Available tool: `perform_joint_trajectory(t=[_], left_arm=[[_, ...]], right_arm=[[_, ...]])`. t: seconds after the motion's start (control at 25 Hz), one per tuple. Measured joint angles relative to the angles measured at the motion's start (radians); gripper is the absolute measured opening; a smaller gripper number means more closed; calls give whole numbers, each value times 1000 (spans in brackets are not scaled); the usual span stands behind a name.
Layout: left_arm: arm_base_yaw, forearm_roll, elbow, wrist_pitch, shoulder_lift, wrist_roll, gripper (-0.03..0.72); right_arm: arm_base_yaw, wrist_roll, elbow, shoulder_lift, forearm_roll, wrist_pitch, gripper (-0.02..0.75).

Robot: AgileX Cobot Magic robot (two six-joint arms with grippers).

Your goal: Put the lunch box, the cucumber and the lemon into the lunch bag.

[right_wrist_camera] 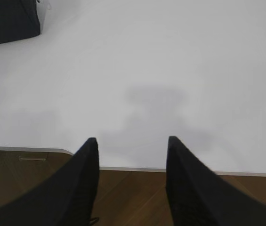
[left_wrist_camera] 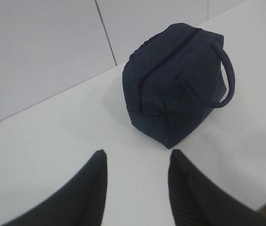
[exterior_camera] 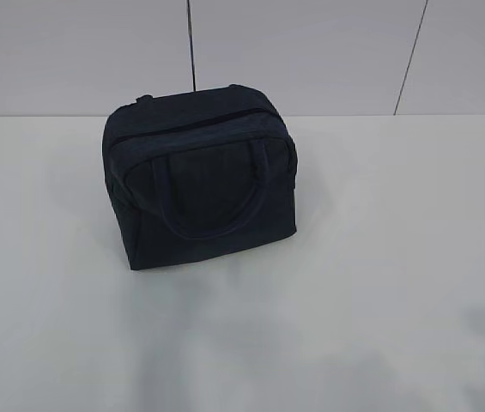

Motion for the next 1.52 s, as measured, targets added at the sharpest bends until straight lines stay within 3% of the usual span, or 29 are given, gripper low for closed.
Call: perform_joint_trajectory(t=[0.48,0.76,1.52], left_arm=[[162,13,7,194,-159,-172,310],[225,-29,64,239,-180,-194,310],[242,-63,171,320,-322,-218,310]], right_arm=[[0,0,0,0,0,2,351],[0,0,0,0,0,2,351],[0,0,1,0,0,2,351]])
